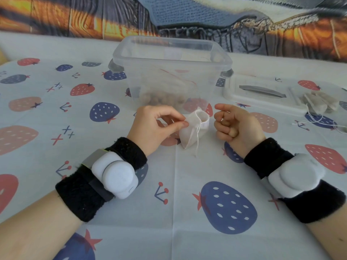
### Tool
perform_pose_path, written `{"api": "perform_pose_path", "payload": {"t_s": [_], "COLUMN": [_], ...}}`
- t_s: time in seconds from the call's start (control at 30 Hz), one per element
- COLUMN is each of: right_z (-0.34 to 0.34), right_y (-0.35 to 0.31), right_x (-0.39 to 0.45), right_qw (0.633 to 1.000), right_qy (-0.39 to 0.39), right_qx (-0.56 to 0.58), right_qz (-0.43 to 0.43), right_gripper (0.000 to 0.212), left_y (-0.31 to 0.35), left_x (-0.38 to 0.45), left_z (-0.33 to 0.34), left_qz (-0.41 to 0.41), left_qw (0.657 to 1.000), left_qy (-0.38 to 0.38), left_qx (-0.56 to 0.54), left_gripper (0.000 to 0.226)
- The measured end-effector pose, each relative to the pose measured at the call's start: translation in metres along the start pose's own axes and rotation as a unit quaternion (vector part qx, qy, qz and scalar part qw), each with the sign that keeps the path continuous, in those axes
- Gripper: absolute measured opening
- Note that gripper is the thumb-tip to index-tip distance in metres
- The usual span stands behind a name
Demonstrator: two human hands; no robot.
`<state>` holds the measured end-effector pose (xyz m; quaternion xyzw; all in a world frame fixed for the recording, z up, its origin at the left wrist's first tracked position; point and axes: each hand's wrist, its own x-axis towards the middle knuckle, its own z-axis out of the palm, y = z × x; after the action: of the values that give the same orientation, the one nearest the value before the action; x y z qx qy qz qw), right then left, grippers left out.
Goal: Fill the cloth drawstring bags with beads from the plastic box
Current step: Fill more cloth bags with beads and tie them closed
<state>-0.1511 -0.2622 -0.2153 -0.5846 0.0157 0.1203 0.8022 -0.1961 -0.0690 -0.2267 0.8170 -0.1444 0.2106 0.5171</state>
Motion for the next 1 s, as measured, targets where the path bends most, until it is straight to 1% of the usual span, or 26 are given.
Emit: {"api": "perform_pose_path", "payload": {"t_s": [0.07,0.13,0.2,0.27,0.3,0.37,0.47,0.53,0.67,0.77,0.87,1.0], "right_z": [-0.006,-0.011,-0.013,-0.012,-0.01,-0.005,0.004,0.007,0.01,0.008,0.006,0.007], "right_y": [-0.002,-0.004,-0.005,-0.004,-0.003,0.001,0.003,0.003,0.005,0.006,0.008,0.009], "right_x": [0.007,0.01,0.009,0.007,0.006,0.003,-0.004,-0.009,-0.015,-0.016,-0.015,-0.014], "right_qw": [0.995,0.987,0.986,0.991,0.996,0.999,0.987,0.973,0.942,0.926,0.91,0.893], "right_qy": [0.006,-0.003,-0.02,-0.029,-0.024,0.002,0.025,0.017,-0.017,-0.047,-0.061,-0.077], "right_qx": [0.077,0.121,0.114,0.062,0.025,-0.04,-0.111,-0.162,-0.212,-0.225,-0.238,-0.277], "right_qz": [0.067,0.102,0.121,0.111,0.085,0.001,-0.112,-0.164,-0.259,-0.3,-0.334,-0.346], "right_gripper": [0.025,0.016,0.02,0.028,0.03,0.025,0.021,0.02,0.016,0.012,0.009,0.011], "left_y": [0.0,-0.001,-0.001,-0.001,-0.002,-0.002,-0.002,-0.002,-0.002,-0.001,0.0,0.001], "left_x": [0.0,0.0,0.0,0.0,0.0,0.0,0.0,0.0,0.0,0.0,0.0,-0.001], "left_z": [0.0,0.0,0.0,0.001,0.001,0.001,0.001,0.001,0.0,0.0,0.0,0.0], "left_qz": [0.0,-0.001,-0.002,-0.002,-0.002,-0.002,0.0,0.0,-0.001,-0.001,-0.005,-0.007], "left_qw": [1.0,1.0,1.0,1.0,1.0,1.0,1.0,1.0,1.0,1.0,1.0,0.999], "left_qy": [-0.002,-0.006,-0.012,-0.013,-0.013,-0.011,-0.012,-0.013,-0.013,-0.014,-0.017,-0.031], "left_qx": [0.001,0.002,0.002,0.001,0.0,-0.001,0.002,0.003,0.006,0.005,0.004,0.003], "left_gripper": [0.016,0.016,0.016,0.015,0.013,0.009,0.009,0.011,0.013,0.016,0.018,0.019]}}
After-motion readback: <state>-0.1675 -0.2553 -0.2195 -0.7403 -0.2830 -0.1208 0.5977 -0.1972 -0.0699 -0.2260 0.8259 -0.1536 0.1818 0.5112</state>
